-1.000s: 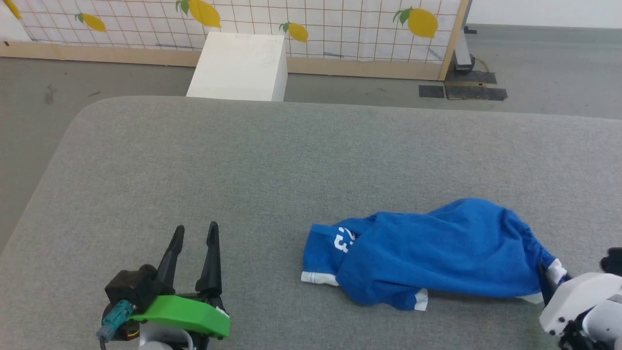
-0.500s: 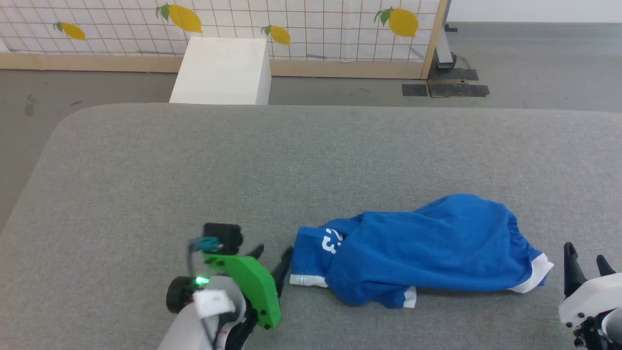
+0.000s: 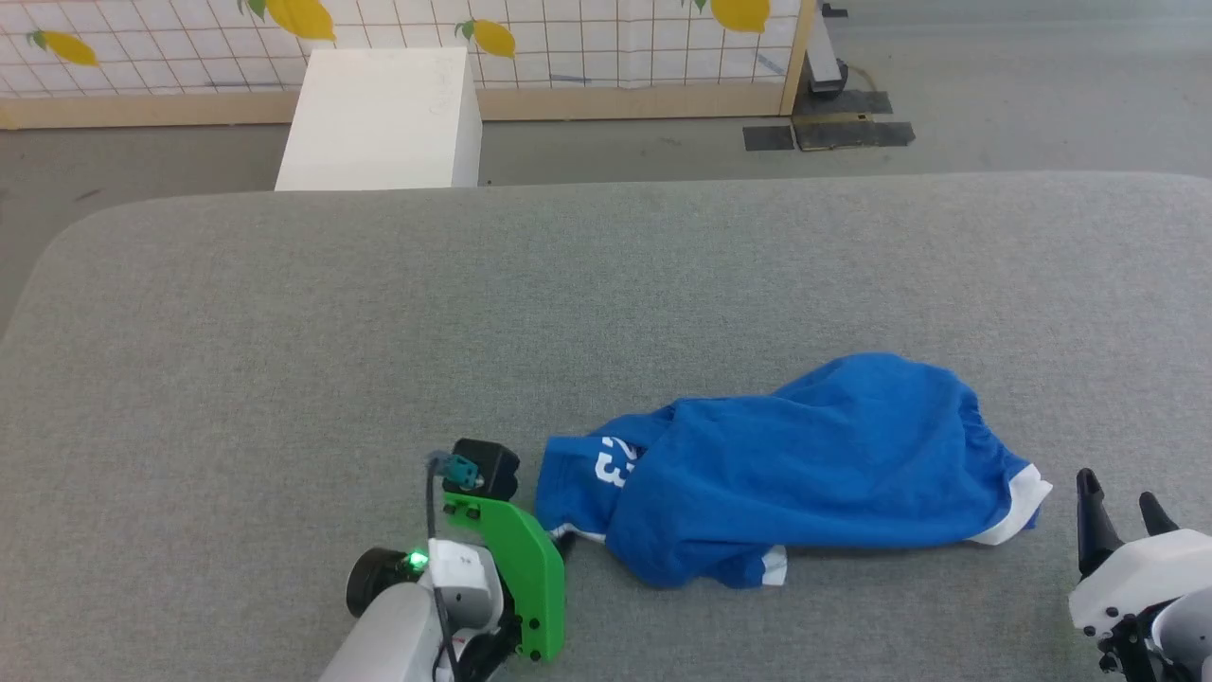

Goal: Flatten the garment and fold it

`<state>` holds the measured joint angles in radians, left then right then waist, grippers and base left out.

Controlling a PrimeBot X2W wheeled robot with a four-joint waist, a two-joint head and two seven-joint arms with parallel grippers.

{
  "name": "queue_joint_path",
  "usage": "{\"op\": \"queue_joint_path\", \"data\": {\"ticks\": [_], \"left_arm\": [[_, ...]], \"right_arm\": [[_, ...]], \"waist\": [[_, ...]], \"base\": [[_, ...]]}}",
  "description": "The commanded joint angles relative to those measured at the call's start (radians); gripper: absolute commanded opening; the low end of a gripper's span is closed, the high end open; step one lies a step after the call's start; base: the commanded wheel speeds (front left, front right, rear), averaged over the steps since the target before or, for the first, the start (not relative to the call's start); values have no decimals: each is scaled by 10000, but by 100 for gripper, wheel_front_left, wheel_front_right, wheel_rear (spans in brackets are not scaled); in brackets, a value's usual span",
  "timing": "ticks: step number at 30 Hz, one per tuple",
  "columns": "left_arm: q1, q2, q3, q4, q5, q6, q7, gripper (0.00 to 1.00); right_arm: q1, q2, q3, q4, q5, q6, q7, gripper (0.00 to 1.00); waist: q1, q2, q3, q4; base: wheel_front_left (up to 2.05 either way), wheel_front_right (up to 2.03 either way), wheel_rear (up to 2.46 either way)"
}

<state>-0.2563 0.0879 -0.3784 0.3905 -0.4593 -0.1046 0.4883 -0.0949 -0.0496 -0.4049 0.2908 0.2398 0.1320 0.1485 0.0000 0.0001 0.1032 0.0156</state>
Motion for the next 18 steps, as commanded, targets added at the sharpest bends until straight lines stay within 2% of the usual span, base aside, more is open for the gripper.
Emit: {"op": "queue_joint_path", "data": {"ticks": [1, 7, 13, 18], "left_arm": [[88, 28, 48, 123, -84, -34, -200, 0], [-696, 207, 575, -167, -44, -4, -1471, 0], [-2251, 393, 1495, -668, -42, 193, -3059, 0], [-2530, 679, 2326, -1061, -252, 554, -3781, 0]], "right_arm": [[-148, -7, 10, 57, -16, -13, -108, 100], [-193, -7, 129, 280, 14, -13, -192, 100], [-277, -7, 263, 372, -9, -13, -229, 100], [-291, -7, 342, 440, 17, -13, -259, 100]], "waist": [[0, -1, 6, 1], [0, -1, -107, 141], [0, -1, -216, 346], [0, -1, -292, 452]], "base": [[0, 0, 0], [0, 0, 0], [0, 0, 0], [0, 0, 0]]}}
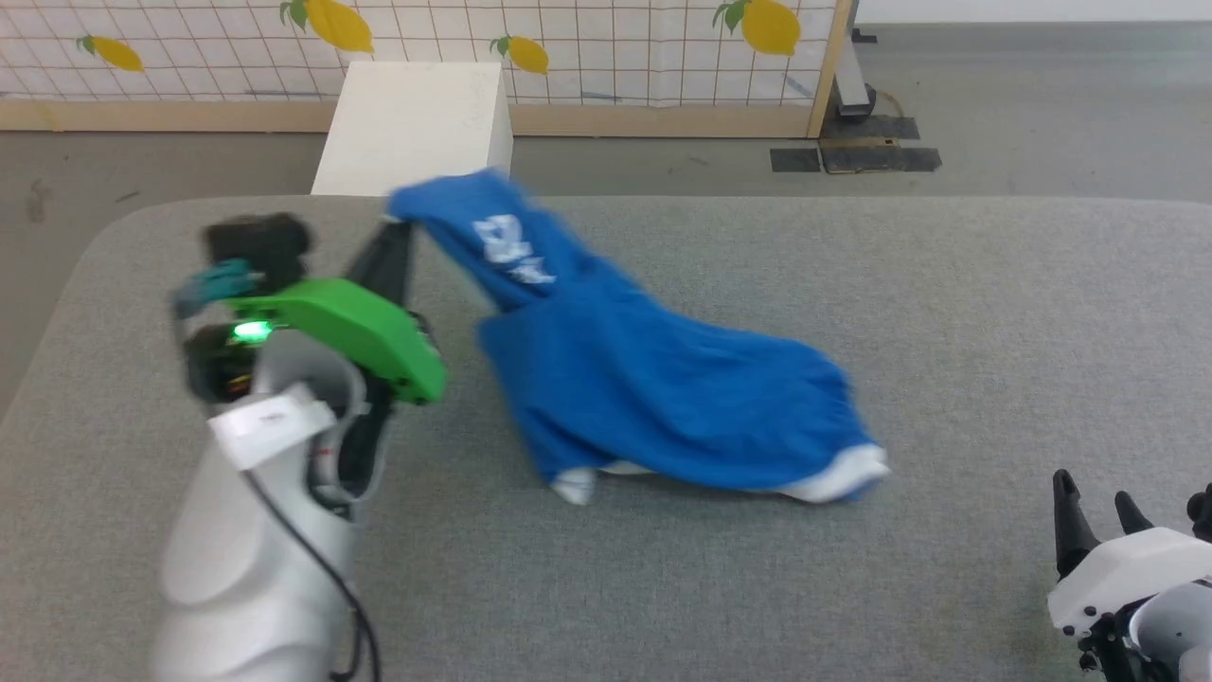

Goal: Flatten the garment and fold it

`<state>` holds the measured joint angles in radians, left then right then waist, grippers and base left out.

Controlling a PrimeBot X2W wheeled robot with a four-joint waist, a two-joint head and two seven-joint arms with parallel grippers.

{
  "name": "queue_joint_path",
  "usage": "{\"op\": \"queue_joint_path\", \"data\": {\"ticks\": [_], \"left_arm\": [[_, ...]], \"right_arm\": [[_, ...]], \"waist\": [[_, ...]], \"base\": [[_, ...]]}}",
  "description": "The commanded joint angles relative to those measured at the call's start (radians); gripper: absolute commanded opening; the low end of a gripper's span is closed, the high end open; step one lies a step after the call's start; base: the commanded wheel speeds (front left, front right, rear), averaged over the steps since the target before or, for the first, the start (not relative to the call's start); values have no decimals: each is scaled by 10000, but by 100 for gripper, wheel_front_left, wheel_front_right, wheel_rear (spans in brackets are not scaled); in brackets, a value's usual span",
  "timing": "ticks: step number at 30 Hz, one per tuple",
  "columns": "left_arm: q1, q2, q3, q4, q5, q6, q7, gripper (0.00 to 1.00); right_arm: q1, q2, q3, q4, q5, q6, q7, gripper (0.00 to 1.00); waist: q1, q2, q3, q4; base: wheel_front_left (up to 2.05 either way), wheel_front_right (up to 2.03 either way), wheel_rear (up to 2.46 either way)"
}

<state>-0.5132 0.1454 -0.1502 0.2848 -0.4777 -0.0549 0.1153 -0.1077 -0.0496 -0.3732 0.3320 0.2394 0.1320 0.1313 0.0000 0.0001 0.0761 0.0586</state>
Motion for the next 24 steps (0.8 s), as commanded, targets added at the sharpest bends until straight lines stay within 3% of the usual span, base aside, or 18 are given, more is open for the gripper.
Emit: {"op": "queue_joint_path", "data": {"ticks": [1, 8, 12, 17, 18, 19, 24], "left_arm": [[227, 190, 256, -119, -149, 203, -91, 0], [3344, 468, 1188, -601, -660, 1295, 547, 0], [4884, 327, 1427, -520, -1045, 1621, 971, 0], [5603, 155, 1611, -459, -1337, 1827, 1089, 0], [5571, 77, 1698, -562, -1437, 1814, 946, 42], [5519, 30, 1732, -659, -1494, 1764, 828, 100], [5166, 26, 1842, -1314, -1393, 1287, -401, 100]], "right_arm": [[-157, -7, 38, 51, 35, -13, -104, 100], [39, -7, 32, 244, 131, -13, -233, 100], [65, -7, 48, 349, 144, -13, -265, 100], [66, -7, 141, 415, 107, -13, -245, 100], [70, -7, 169, 410, 84, -13, -232, 100], [74, -7, 189, 404, 77, -13, -221, 100], [51, -7, 705, 261, 29, -13, -54, 100]], "waist": [[0, -1, -42, 40], [0, -1, -91, 365], [0, -1, -112, 638], [0, -1, -205, 1020], [0, -1, -234, 1118], [0, -1, -264, 1200], [0, -1, -430, 1500]], "base": [[0, 0, 0], [0, 0, 0], [0, 0, 0], [0, 0, 0], [0, 0, 0], [0, 0, 0], [0, 0, 0]]}}
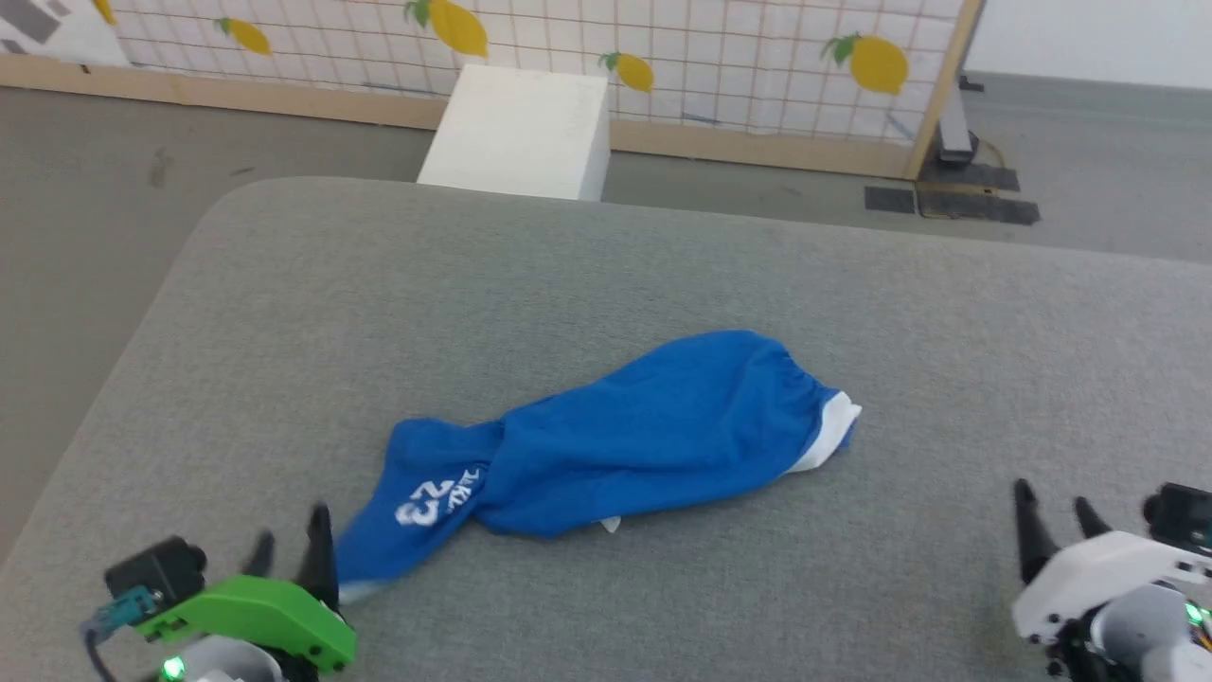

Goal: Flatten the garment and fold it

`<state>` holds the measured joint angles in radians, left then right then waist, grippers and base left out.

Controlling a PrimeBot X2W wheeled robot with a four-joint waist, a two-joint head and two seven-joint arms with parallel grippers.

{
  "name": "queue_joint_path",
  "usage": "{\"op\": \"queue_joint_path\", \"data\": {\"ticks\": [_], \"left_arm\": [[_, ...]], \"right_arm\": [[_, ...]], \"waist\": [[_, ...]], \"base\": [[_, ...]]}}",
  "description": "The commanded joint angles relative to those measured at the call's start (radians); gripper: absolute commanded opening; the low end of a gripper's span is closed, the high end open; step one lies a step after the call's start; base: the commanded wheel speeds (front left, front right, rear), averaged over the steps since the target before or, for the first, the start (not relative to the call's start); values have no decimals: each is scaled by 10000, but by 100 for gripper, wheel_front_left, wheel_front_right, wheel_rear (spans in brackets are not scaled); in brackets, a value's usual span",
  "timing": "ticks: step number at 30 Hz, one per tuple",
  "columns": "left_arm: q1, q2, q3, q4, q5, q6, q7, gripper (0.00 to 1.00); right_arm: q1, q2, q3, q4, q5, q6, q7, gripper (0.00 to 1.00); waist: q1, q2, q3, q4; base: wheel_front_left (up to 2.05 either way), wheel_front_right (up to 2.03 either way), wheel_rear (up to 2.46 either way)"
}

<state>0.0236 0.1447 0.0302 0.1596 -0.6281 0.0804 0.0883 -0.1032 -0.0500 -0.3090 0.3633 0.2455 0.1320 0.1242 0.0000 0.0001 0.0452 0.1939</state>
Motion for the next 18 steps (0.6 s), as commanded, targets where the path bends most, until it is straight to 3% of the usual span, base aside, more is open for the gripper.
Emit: {"op": "queue_joint_path", "data": {"ticks": [1, 4, 7, 13, 18], "left_arm": [[-253, 94, 41, -156, 281, -160, -540, 100], [-316, 234, -7, -354, 1025, -415, -2239, 100], [-242, 288, -233, -426, 1736, -635, -3220, 100], [-216, -93, -554, -555, 2479, -1032, -3489, 100], [-363, -494, -525, -797, 2777, -1292, -3497, 100]], "right_arm": [[-24, -3, 236, -83, -5, -13, 81, 100], [-253, -3, 931, -196, 22, -13, 358, 100], [-770, -3, 1632, -176, -123, -13, 870, 100], [-2470, -3, 2685, 509, -1001, -13, 2458, 100], [-3652, -3, 2868, 1700, -2153, -13, 3937, 100]], "waist": [[0, -1, -136, 173], [0, -1, -175, 227], [0, -1, -158, 266], [0, -1, 208, 508], [0, -1, 619, 905]], "base": [[0, 0, 0], [0, 0, 0], [0, 0, 0], [0, 0, 0], [0, 0, 0]]}}
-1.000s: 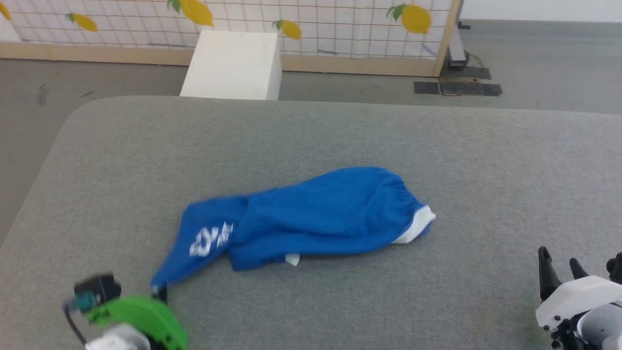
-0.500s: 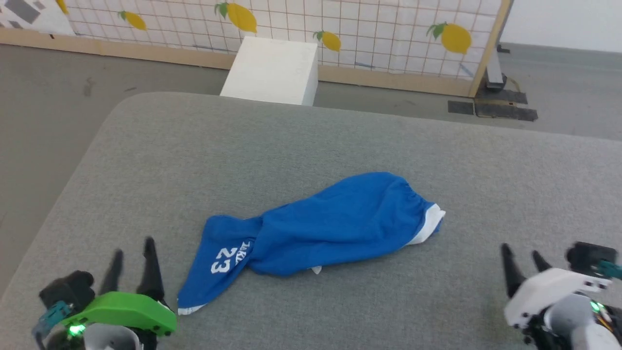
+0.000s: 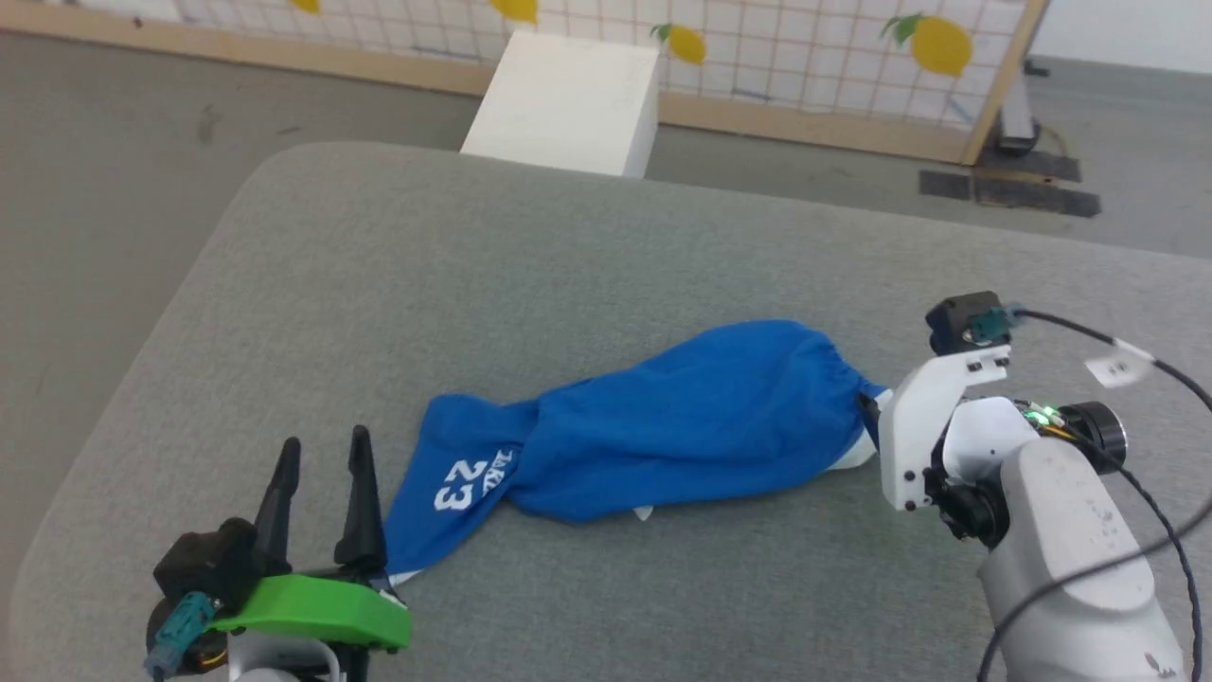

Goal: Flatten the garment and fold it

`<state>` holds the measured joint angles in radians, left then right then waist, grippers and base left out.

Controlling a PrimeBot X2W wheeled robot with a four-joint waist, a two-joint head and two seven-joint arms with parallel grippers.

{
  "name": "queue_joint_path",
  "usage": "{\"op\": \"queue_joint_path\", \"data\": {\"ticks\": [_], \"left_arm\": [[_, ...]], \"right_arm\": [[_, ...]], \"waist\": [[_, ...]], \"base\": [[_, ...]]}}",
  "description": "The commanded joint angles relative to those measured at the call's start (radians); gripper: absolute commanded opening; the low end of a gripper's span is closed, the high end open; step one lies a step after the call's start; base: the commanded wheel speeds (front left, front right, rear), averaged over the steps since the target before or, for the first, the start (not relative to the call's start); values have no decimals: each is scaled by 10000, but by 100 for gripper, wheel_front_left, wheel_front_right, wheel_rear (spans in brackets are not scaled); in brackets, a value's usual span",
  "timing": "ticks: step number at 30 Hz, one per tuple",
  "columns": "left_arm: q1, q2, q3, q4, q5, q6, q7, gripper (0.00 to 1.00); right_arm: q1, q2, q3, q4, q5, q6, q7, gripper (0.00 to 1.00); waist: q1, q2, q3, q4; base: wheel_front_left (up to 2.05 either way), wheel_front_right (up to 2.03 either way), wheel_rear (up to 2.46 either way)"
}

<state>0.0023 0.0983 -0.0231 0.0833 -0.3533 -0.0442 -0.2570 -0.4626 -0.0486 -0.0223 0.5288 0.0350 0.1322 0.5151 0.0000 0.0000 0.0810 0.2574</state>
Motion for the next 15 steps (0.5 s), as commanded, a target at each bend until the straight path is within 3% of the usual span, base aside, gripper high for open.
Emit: {"op": "queue_joint_path", "data": {"ticks": [1, 10, 11, 12, 15], "left_arm": [[-179, -98, 7, -38, 49, -112, -44, 100], [-467, -395, -47, -26, 146, -469, -46, 100], [-496, -413, -43, -9, 104, -499, -46, 100], [-518, -425, -49, 1, 96, -515, -46, 100], [-561, -451, -99, 36, 102, -566, -46, 100]], "right_arm": [[-209, -16, -56, 332, -246, -15, 332, 100], [-650, -16, -140, 1398, -1016, -15, 880, 97], [-684, -16, -122, 1402, -877, -15, 728, 27], [-715, -16, -120, 1371, -810, -15, 555, 0], [-738, -16, -294, 1197, -424, -15, 29, 0]], "waist": [[0, 0, 347, 364], [0, 0, 905, 723], [0, 0, 921, 706], [0, 0, 923, 684], [0, 0, 819, 547]], "base": [[0, 0, 0], [0, 0, 0], [0, 0, 0], [0, 0, 0], [0, 0, 0]]}}
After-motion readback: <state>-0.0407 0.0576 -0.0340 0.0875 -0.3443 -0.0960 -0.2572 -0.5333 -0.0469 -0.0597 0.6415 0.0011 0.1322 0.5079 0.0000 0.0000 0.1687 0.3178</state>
